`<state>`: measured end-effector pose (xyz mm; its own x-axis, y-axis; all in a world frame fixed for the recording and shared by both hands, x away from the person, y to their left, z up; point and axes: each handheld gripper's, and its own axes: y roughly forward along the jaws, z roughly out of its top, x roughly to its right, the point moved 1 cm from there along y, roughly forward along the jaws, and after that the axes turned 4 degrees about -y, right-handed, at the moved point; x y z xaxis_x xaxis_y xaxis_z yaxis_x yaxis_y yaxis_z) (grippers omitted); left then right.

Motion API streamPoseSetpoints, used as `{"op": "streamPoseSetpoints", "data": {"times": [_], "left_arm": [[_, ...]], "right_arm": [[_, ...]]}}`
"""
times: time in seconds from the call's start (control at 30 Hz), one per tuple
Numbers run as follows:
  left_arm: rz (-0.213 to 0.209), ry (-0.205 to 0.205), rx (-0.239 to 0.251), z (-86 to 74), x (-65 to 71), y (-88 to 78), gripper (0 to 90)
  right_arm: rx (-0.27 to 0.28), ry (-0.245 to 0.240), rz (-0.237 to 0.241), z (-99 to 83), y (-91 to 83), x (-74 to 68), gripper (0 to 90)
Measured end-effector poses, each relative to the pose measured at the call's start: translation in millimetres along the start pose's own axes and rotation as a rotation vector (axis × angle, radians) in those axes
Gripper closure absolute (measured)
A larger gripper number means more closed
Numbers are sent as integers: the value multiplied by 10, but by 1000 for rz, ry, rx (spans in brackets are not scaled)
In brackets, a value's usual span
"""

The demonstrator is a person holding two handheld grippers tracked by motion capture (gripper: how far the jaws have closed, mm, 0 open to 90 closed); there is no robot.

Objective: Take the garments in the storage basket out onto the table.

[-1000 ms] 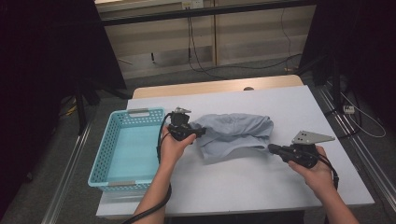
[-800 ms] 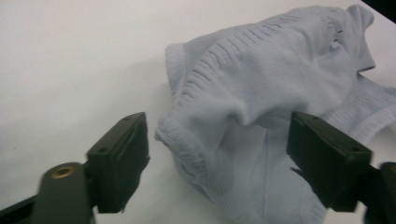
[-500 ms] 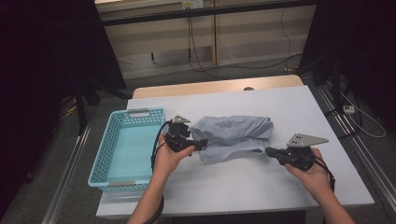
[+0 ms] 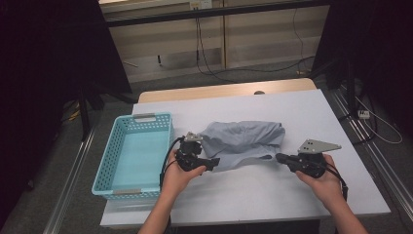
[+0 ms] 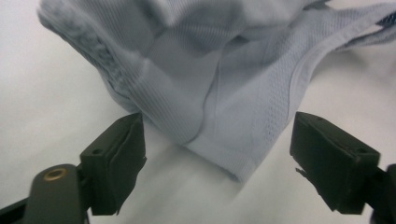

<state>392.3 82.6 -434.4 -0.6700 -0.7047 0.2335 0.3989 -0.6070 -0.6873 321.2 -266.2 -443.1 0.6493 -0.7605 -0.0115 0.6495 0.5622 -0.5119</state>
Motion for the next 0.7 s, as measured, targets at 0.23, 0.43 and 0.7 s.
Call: {"op": "streamPoseSetpoints", "data": {"times": [0.23,0.43,0.7], "left_arm": [[-2,47,-26,-81,27,56,232],[3,73,-38,-112,55,101,298],[3,109,-83,-162,72,176,374]], "right_arm": [[7,3,-7,9,-12,9,900],[5,-1,-11,3,-13,16,900],[5,-6,-16,5,-13,21,900]]}}
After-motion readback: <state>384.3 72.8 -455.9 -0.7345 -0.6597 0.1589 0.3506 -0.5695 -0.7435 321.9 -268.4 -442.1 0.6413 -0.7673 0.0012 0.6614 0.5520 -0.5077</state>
